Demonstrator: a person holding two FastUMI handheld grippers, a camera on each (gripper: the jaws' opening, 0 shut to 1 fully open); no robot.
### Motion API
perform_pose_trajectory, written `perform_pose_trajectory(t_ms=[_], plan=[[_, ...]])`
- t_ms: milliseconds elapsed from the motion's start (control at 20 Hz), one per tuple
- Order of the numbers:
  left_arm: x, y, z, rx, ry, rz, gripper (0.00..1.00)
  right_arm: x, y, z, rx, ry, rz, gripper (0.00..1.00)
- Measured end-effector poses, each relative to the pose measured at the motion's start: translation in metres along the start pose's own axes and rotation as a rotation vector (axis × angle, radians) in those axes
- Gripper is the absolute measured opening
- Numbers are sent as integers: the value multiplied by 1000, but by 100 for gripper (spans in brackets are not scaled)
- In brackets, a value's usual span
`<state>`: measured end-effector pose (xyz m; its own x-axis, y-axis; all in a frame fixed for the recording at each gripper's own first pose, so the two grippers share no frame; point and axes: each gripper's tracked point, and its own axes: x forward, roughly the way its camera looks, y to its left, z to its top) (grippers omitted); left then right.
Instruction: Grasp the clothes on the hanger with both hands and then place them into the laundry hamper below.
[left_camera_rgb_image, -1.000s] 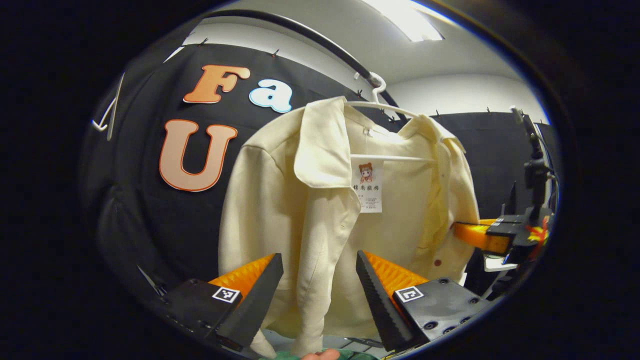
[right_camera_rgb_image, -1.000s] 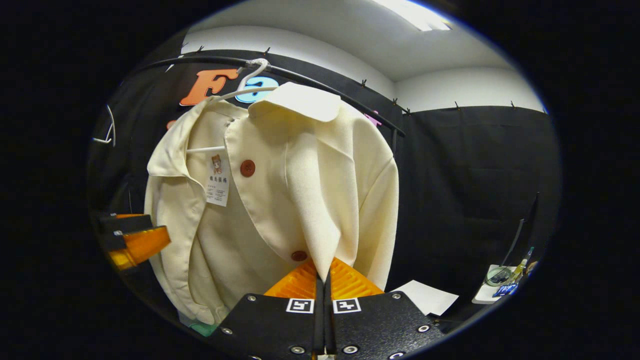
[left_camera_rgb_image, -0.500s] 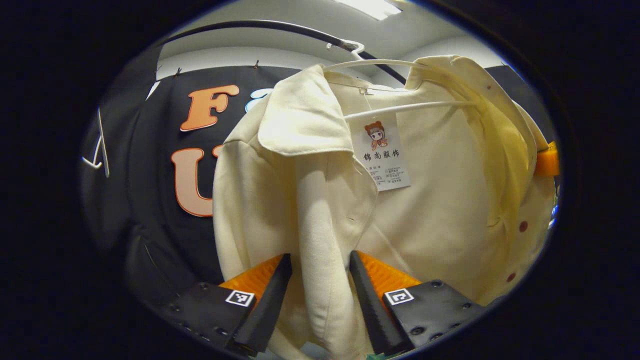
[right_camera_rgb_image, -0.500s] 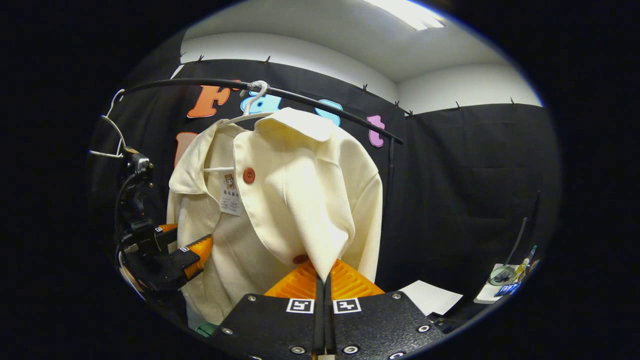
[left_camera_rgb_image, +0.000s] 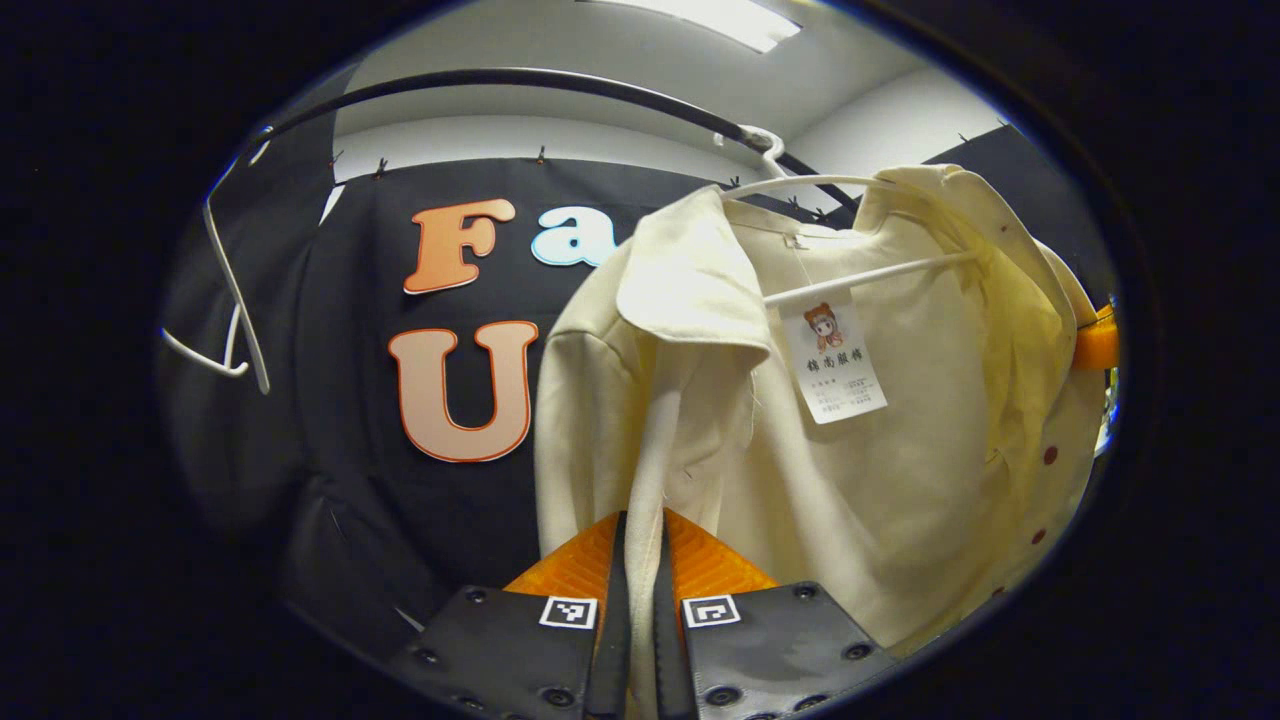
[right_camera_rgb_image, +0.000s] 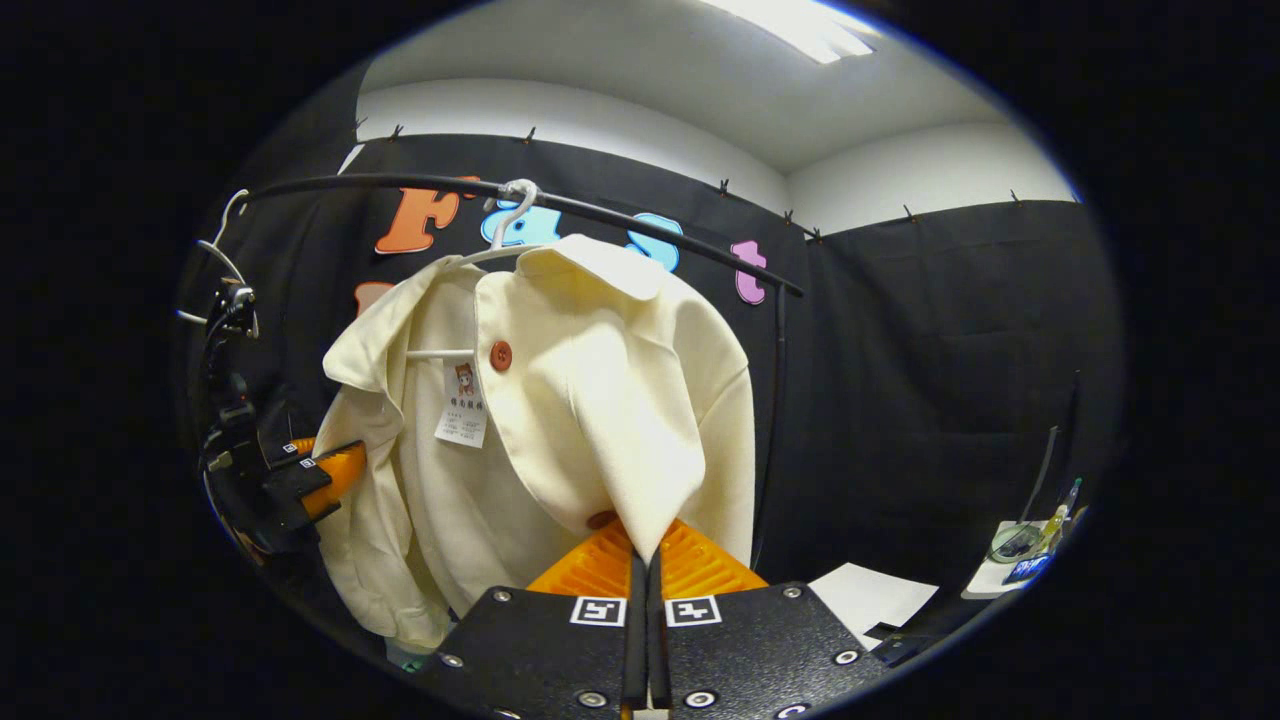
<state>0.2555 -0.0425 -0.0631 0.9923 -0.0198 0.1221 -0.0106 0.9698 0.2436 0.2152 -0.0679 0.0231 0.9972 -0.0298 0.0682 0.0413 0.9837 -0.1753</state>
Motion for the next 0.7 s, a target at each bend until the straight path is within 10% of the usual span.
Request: perform_pose_trajectory(t_ms=[700], plan=[[26, 121, 107, 246, -155, 272, 17, -28, -98, 96, -44, -150, -185, 0]])
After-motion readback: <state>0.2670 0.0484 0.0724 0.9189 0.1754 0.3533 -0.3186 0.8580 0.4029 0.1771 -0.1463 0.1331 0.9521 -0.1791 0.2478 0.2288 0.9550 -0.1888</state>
